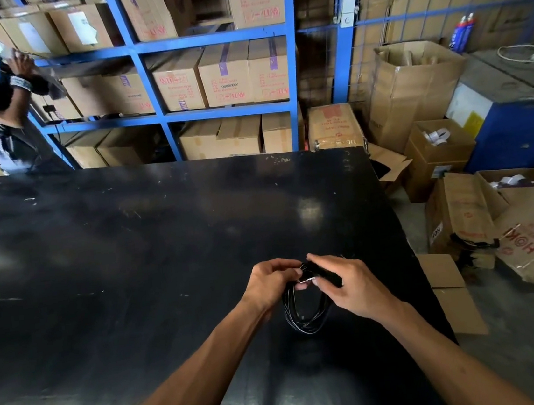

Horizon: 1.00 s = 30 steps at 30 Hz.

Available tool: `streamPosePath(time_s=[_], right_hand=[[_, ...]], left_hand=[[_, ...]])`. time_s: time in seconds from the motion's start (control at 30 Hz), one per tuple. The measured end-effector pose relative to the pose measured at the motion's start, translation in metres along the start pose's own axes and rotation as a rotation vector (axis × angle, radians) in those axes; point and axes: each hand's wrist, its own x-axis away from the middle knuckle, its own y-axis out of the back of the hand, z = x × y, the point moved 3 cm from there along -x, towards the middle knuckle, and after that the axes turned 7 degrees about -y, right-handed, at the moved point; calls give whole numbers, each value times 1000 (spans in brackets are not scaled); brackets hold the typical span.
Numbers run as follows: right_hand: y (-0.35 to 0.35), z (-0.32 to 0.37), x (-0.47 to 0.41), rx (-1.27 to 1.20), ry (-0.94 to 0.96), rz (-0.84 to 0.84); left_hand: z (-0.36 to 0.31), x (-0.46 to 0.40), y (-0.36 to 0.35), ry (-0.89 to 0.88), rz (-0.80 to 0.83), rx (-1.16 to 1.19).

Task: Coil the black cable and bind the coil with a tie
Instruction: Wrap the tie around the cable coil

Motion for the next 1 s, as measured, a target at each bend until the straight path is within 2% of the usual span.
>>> streamPosePath(time_s=[0.1, 0.17, 0.27, 0.37, 0.6, 0.7, 0.77, 0.83, 0.93, 1.0], right_hand=[[5, 0, -2, -23, -23, 8], [6, 1, -5, 23, 9, -53], [3, 8, -4, 159, 86, -169], [-6, 13, 1, 310, 193, -214], [-7, 15, 2, 350, 257, -119], [-3, 18, -2, 362, 264, -174], [-1, 21, -5, 319, 226, -215], [-3, 23, -8, 270, 104, -246], [-11, 21, -10, 235, -62, -286], [-15, 15, -13, 9, -150, -219]], left_hand=[[1, 1, 2, -23, 9, -55], [2, 2, -1, -37, 16, -75], [3, 4, -7, -49, -8, -84], [0, 4, -10, -36, -52, -18], [-6, 3, -2, -31, -31, 25], [-7, 4, 0, -84, 31, -90], [-8, 8, 2, -142, 96, -137], [-7, 12, 5, -192, 139, -161], [-7, 14, 6, -228, 119, -192], [-9, 11, 6, -217, 62, -162]])
